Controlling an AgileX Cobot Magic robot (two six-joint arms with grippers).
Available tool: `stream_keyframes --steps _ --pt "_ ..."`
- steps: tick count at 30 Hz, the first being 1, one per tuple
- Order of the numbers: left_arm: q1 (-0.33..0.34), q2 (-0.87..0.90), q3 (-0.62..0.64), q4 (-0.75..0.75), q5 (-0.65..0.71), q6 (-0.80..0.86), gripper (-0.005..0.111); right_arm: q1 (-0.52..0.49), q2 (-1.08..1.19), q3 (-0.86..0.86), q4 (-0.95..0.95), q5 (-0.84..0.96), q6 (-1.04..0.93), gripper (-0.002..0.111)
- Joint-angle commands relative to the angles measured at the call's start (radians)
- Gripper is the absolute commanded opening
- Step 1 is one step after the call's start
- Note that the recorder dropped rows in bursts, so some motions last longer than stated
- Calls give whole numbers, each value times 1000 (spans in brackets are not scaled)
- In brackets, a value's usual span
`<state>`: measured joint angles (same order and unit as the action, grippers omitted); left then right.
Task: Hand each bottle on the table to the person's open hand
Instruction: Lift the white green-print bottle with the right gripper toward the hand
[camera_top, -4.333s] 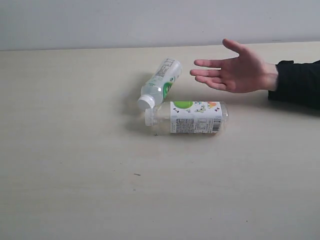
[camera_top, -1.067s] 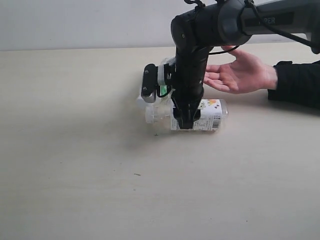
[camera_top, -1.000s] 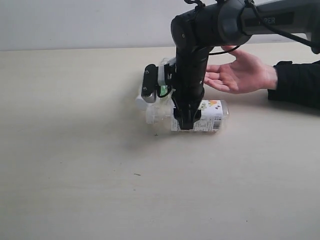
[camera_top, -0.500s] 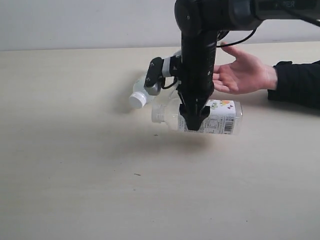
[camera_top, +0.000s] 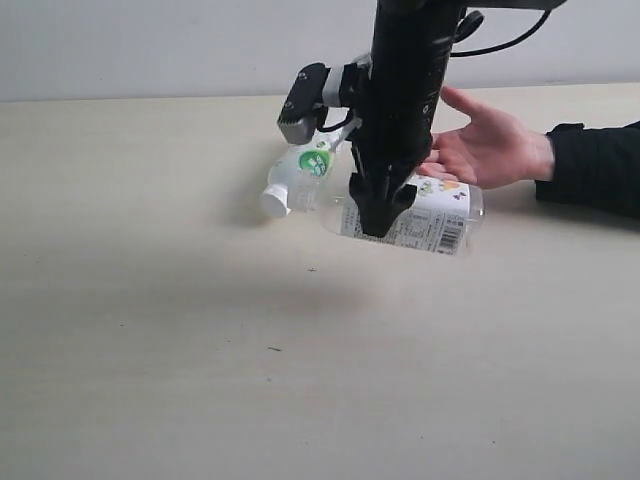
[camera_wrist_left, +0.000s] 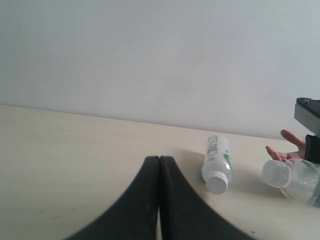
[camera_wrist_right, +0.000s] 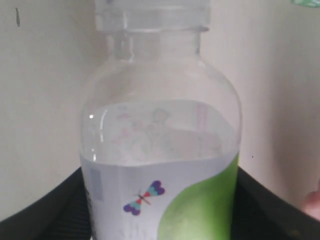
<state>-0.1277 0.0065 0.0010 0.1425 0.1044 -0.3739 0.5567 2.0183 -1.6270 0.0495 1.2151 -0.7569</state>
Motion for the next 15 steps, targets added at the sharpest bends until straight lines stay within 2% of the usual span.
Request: stream_keyframes --steps 1,11,15 --pt "1 -6 -1 5 -4 1 1 1 -64 -5 -2 6 135 0" --pt "1 -6 -1 5 -4 1 1 1 -300 0 21 6 497 0" --pt "1 -6 -1 5 -4 1 1 1 -437 88 19 -46 585 0"
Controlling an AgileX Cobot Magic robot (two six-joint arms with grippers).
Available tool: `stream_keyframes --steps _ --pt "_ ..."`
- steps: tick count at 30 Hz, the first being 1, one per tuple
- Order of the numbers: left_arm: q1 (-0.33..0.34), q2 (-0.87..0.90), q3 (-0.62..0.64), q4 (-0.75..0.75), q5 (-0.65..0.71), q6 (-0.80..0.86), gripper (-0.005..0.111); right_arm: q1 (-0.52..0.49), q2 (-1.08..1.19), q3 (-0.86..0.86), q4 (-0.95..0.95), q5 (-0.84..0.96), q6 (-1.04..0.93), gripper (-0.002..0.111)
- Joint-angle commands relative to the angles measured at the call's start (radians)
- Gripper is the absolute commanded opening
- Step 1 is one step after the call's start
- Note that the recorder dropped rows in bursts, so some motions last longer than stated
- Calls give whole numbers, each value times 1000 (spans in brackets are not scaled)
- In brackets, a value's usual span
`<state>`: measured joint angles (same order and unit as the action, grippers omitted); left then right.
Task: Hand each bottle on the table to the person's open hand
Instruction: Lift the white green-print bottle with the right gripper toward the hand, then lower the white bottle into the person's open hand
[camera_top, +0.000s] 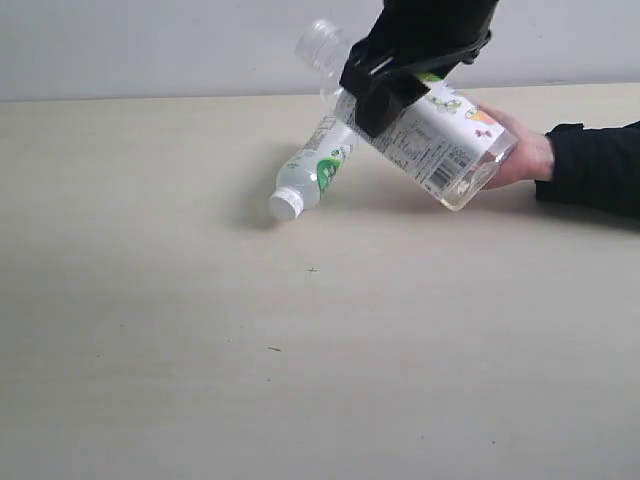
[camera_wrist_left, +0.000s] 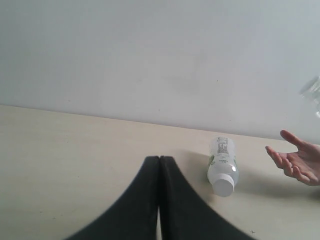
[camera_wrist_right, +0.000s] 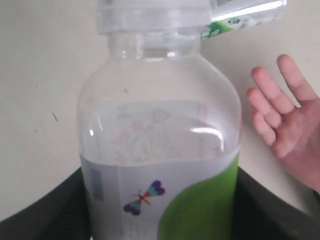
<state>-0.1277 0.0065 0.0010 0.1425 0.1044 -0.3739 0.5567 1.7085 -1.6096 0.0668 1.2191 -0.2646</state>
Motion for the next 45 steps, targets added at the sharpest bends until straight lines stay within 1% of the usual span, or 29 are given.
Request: stream_keyframes --steps 1,3,6,8,10,13,16,23,26,30,39,45 --pt "1 -6 -1 5 -4 1 1 1 -176 115 -8 -79 107 0" --pt "1 -6 -1 5 -4 1 1 1 -246 176 -53 -123 152 0" --pt "1 -6 -1 5 -4 1 1 1 -338 283 -207 -148 265 0" --pt "1 -6 -1 5 -4 1 1 -17 -401 351 -291 -170 338 0" --pt "1 -6 -1 5 -4 1 1 -43 -463 411 -322 -198 375 0" --pt "1 -6 -1 5 -4 1 1 -100 -532 473 -321 -260 389 0" --pt "1 -6 -1 5 -4 1 1 -172 -542 486 -319 -273 401 0" --pt "1 -6 -1 5 -4 1 1 -304 -412 481 -222 -321 366 0" --pt "1 -6 -1 5 -4 1 1 -344 -298 444 -130 -319 297 0" --pt "1 -6 -1 5 -4 1 1 -367 -144 326 3 -289 218 0" --pt "1 -6 -1 5 -4 1 1 -367 152 -1 51 -140 214 0" --pt "1 -6 -1 5 -4 1 1 -367 283 -134 58 -112 221 0"
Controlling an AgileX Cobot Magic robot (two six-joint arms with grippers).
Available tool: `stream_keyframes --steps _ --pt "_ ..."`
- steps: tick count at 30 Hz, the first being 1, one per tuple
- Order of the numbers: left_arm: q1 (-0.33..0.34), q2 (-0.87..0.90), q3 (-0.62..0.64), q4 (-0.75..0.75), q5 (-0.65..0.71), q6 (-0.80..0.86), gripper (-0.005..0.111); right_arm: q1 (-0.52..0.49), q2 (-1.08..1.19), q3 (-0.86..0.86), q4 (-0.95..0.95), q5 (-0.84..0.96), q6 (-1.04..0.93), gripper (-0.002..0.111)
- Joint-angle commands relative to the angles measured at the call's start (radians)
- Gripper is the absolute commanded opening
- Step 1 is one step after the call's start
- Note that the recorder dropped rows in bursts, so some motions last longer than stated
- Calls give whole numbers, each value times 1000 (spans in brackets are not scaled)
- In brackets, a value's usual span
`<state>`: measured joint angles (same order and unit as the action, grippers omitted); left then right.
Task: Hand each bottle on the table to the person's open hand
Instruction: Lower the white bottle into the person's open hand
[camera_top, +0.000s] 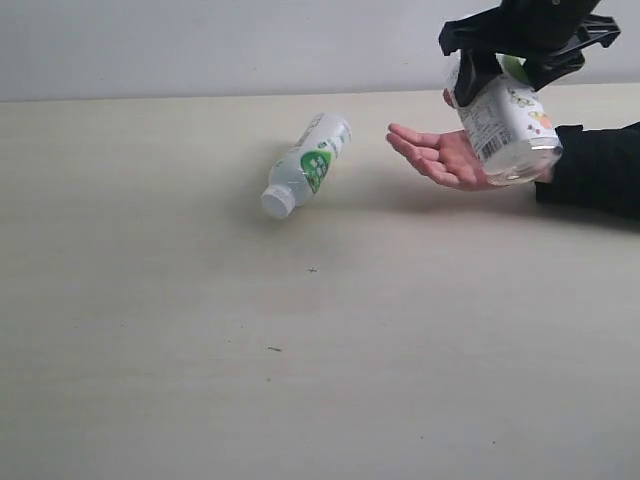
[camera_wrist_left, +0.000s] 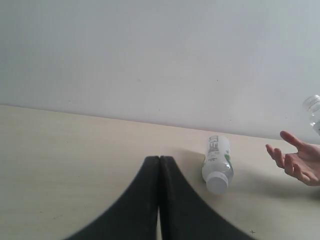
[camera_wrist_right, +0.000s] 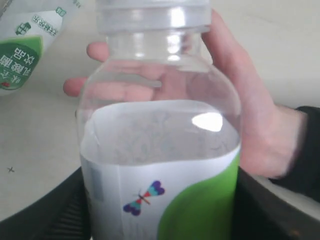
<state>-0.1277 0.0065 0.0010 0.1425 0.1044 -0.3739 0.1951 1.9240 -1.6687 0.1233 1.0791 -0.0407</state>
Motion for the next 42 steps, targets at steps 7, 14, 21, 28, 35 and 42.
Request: stream_keyframes --steps 7,14,21,28,35,42 --pt "1 -6 -1 5 -4 1 1 -6 180 -198 -10 76 17 0" --pt "1 -6 -1 5 -4 1 1 -6 236 -224 -32 89 51 0" --pt "1 -6 -1 5 -4 1 1 -6 264 -224 -32 33 75 0" --pt "1 -6 -1 5 -4 1 1 -6 272 -224 -59 -2 97 0" --pt "1 -6 -1 5 -4 1 1 -6 272 -224 -63 -14 117 51" --pt "1 -6 -1 5 -4 1 1 -6 272 -224 -66 -27 117 72"
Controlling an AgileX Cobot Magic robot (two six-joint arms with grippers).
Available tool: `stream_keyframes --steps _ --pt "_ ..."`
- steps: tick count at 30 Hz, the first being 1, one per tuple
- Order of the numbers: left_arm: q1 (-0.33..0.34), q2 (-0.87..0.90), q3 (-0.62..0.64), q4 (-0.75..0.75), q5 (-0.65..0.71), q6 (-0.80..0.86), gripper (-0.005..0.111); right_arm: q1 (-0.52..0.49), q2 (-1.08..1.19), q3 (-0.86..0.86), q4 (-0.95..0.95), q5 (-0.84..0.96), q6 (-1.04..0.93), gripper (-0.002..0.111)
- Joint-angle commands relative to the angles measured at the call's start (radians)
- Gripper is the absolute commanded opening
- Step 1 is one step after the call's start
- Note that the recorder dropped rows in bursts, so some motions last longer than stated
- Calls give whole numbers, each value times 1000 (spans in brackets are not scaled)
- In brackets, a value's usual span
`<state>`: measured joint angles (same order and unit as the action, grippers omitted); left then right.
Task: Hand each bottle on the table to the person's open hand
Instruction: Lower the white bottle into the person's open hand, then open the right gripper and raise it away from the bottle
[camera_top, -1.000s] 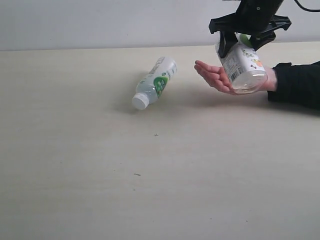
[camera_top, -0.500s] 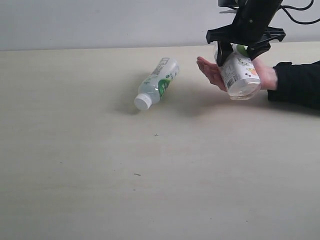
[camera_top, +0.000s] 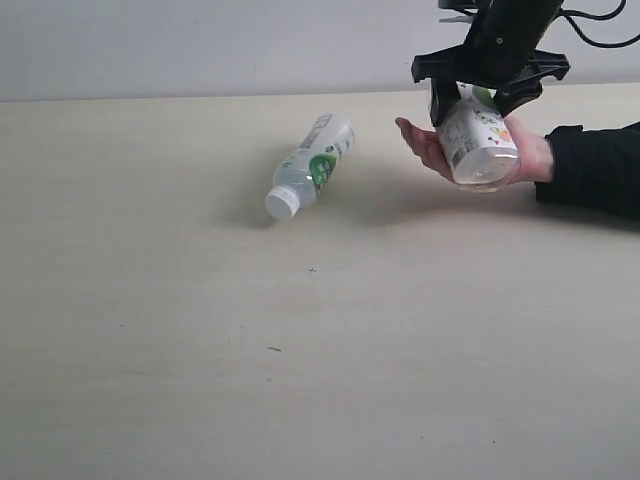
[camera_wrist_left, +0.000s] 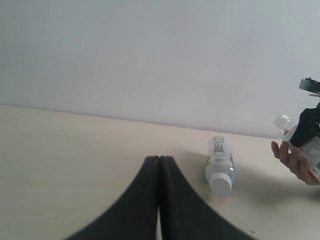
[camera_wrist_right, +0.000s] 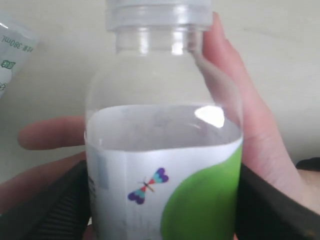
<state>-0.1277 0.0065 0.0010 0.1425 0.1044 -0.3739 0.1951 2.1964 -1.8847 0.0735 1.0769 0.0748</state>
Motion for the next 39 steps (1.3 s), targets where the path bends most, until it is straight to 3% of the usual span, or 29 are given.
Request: stream_keyframes --steps 1,23,28,30,32,33,34,35,39 --pt "1 -6 -1 5 -4 1 1 -6 0 -8 -21 -26 2 73" --pt "1 -6 -1 5 -4 1 1 -3 -46 -8 -28 -26 -1 86" --pt "1 -6 -1 5 -4 1 1 -3 -163 -8 -31 84 -99 85" --pt "1 -6 -1 5 -4 1 1 -3 -210 -8 -31 144 -99 77" --pt "1 -6 -1 5 -4 1 1 -3 -253 -8 -28 144 -94 47" --pt "1 -6 -1 5 -4 1 1 -3 -300 20 -15 144 -90 19" --pt "1 -6 -1 5 -4 1 1 -3 -336 47 3 144 -90 6" --pt "1 -6 -1 5 -4 1 1 -3 -379 89 3 144 -91 1" --pt "1 -6 -1 5 -4 1 1 -3 -598 361 5 50 -105 0"
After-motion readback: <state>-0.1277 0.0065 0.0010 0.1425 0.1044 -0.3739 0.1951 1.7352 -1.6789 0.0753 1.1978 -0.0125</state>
